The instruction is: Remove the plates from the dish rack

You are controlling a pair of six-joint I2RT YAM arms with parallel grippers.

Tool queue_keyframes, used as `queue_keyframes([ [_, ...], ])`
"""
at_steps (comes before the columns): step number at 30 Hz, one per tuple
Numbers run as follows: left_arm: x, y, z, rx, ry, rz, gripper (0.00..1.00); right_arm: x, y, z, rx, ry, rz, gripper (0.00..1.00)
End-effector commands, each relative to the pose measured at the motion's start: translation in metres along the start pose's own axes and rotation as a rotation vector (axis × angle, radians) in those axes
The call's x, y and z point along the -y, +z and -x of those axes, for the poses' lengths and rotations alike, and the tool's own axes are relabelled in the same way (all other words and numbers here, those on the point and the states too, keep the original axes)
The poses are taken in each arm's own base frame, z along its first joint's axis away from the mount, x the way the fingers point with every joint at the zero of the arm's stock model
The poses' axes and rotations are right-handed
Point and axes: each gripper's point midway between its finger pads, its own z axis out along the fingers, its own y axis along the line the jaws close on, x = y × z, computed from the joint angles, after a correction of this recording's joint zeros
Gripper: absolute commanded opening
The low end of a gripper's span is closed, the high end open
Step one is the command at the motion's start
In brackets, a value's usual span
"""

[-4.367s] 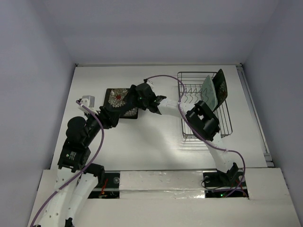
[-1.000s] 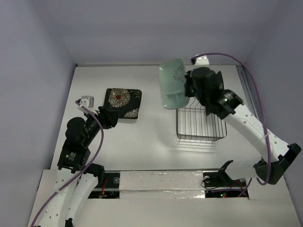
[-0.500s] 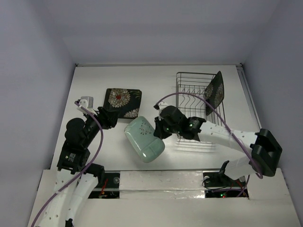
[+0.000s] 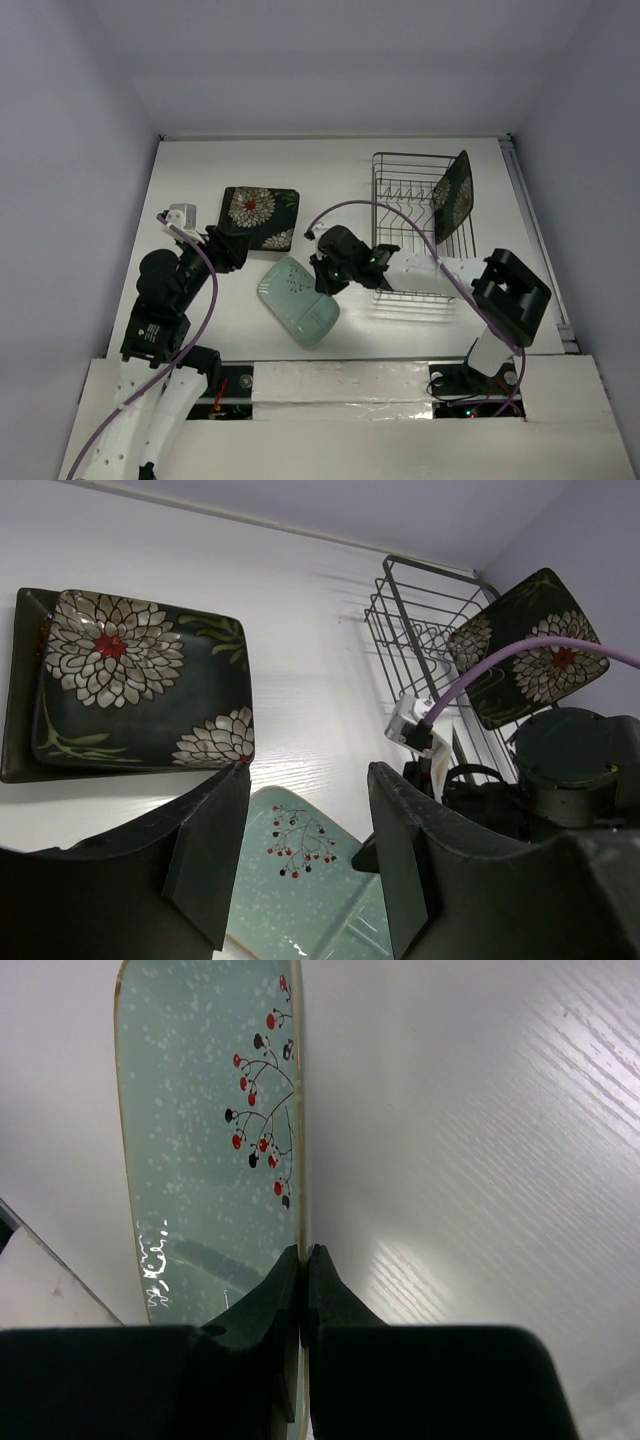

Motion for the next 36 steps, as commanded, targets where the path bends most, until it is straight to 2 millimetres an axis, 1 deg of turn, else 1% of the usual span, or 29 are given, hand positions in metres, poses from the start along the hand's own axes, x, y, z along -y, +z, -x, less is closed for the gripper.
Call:
queue_keyframes([
  [1,0.002,0.002,0.010,0.040,0.010,-0.013,0.47,-0.009,0.004,0.032,0.076,-0.055,0.010,0.00],
  [2,0.002,0.002,0.009,0.037,0.010,-0.012,0.47,-0.002,0.007,0.029,0.063,-0.050,-0.024,0.02],
  [3,0.002,0.002,0.009,0.037,0.010,-0.012,0.47,0.011,0.013,0.021,0.036,-0.046,-0.089,0.06],
  [4,0.002,0.002,0.009,0.037,0.010,-0.012,0.47,0.017,0.015,0.018,0.026,-0.044,-0.116,0.10],
  [5,0.002,0.002,0.009,0.036,0.010,-0.013,0.47,0.021,0.017,0.014,0.013,-0.044,-0.135,0.18],
  [6,0.002,0.002,0.009,0.038,0.010,-0.012,0.47,0.027,0.019,0.008,-0.009,-0.047,-0.161,0.20],
  [7,0.002,0.002,0.009,0.036,0.010,-0.013,0.47,0.030,0.020,0.004,-0.020,-0.049,-0.172,0.21],
  [8,0.003,0.002,0.009,0.038,0.010,-0.014,0.47,0.032,0.020,0.003,-0.026,-0.051,-0.185,0.29],
  [10,0.002,0.002,0.009,0.038,0.010,-0.014,0.47,0.035,0.022,-0.004,-0.049,-0.056,-0.192,0.31],
  [11,0.003,0.002,0.009,0.038,0.012,-0.014,0.47,0.035,0.023,-0.004,-0.051,-0.054,-0.194,0.38],
  [16,0.003,0.001,0.010,0.041,0.010,-0.014,0.47,0.041,0.014,-0.002,-0.049,-0.060,-0.230,0.42],
  [17,0.002,0.001,0.010,0.041,0.010,-0.012,0.47,0.040,0.008,0.003,-0.028,-0.054,-0.236,0.52],
  [19,0.002,0.002,0.009,0.039,0.010,-0.012,0.47,0.042,-0.005,0.010,-0.006,-0.047,-0.263,0.58],
  [20,0.002,0.002,0.009,0.038,0.010,-0.014,0.47,0.041,-0.014,0.018,0.019,-0.045,-0.269,0.66],
  [21,0.003,0.002,0.009,0.038,0.010,-0.016,0.47,0.037,-0.034,0.036,0.080,-0.041,-0.274,0.68],
  [22,0.003,0.001,0.010,0.042,0.011,-0.016,0.47,0.035,-0.047,0.048,0.121,-0.038,-0.277,0.71],
  [23,0.003,0.001,0.010,0.041,0.011,-0.017,0.47,0.033,-0.062,0.060,0.163,-0.042,-0.281,0.72],
  [24,0.004,0.001,0.010,0.042,0.010,-0.019,0.47,0.036,-0.077,0.072,0.214,-0.038,-0.315,0.71],
  [25,0.004,0.001,0.010,0.044,0.010,-0.019,0.47,0.043,-0.108,0.094,0.297,-0.005,-0.337,0.68],
  [27,0.005,0.000,0.012,0.051,0.011,-0.022,0.47,0.067,-0.142,0.116,0.395,0.042,-0.409,0.22],
  [28,0.004,-0.001,0.011,0.049,0.011,-0.021,0.47,0.079,-0.168,0.126,0.456,0.075,-0.437,0.01],
  [29,0.005,-0.001,0.011,0.050,0.013,-0.027,0.41,0.109,-0.193,0.139,0.510,0.133,-0.510,0.00],
  [30,0.006,-0.001,0.011,0.051,0.012,-0.029,0.32,0.132,-0.215,0.144,0.556,0.171,-0.607,0.00],
  [31,0.007,-0.001,0.011,0.052,0.015,-0.039,0.21,0.149,-0.240,0.148,0.601,0.205,-0.683,0.00],
  [32,0.008,-0.001,0.011,0.051,0.015,-0.042,0.17,0.179,-0.270,0.154,0.645,0.253,-0.799,0.00],
  [33,0.008,-0.002,0.011,0.052,0.017,-0.043,0.12,0.201,-0.293,0.152,0.662,0.291,-0.914,0.00],
  [34,0.007,-0.002,0.011,0.053,0.015,-0.040,0.06,0.217,-0.305,0.149,0.657,0.317,-0.972,0.00],
  [35,0.007,-0.003,0.013,0.060,0.015,-0.037,0.04,0.234,-0.311,0.147,0.637,0.330,-1.022,0.00],
  [36,0.006,-0.003,0.013,0.061,0.017,-0.032,0.03,0.260,-0.328,0.145,0.638,0.377,-1.070,0.04],
])
